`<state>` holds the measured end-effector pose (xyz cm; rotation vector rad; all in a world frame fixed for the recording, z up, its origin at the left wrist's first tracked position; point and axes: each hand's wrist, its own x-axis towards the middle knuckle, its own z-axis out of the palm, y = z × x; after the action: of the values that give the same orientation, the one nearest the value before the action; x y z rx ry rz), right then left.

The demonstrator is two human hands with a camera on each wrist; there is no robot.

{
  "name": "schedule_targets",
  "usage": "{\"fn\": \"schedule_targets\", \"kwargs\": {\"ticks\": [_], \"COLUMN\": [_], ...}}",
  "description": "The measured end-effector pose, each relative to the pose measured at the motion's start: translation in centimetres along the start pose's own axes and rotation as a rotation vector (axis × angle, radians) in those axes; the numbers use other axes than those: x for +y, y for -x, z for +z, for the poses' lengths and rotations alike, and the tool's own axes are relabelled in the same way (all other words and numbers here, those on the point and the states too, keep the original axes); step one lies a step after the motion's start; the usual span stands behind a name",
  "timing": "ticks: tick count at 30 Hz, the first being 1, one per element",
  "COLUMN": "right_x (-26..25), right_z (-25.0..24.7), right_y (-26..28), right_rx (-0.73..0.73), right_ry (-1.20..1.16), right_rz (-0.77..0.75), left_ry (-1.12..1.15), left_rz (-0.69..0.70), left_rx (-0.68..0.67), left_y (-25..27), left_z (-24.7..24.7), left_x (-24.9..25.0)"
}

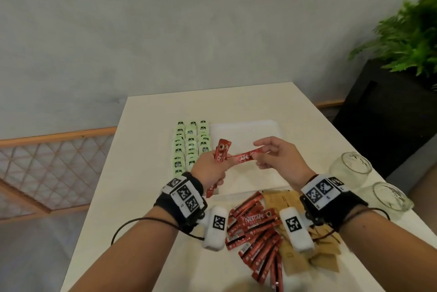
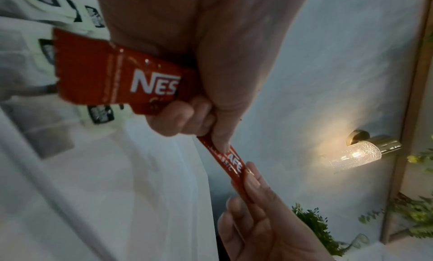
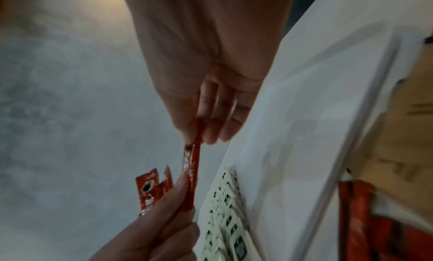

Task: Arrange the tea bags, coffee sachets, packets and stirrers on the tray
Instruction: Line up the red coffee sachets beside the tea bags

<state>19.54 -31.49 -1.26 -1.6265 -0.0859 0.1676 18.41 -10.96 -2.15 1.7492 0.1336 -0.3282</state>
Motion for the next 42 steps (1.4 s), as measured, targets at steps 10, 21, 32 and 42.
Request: {"fn": "schedule_targets", "kwargs": {"ticks": [10,21,32,42], "right_x": [-0.7,3.3,5.8,5.3], "right_z": [2.5,1.2,2.9,3.6], "right_y": [-6.6,-16.7,-22.3,-20.9], "right_rx": [-0.152,0.078,0.152,0.266], "right_ry": [0.199,0.126,0.367,0.586], "right_rz": [0.085,0.271,0.372,0.193], "left_ry": [-0.248,0.08,0.182,-0.01], "left_rz": [0.089,-0.031,-0.041,0.028], "left_rx": [0.08,0.122,0.129,0.093], "left_y": [-3.5,-8.5,-9.3,-8.2], "left_z": [-3.9,-8.4,-9.3,-9.5], "left_x": [2.0,2.5,1.2,1.4]}}
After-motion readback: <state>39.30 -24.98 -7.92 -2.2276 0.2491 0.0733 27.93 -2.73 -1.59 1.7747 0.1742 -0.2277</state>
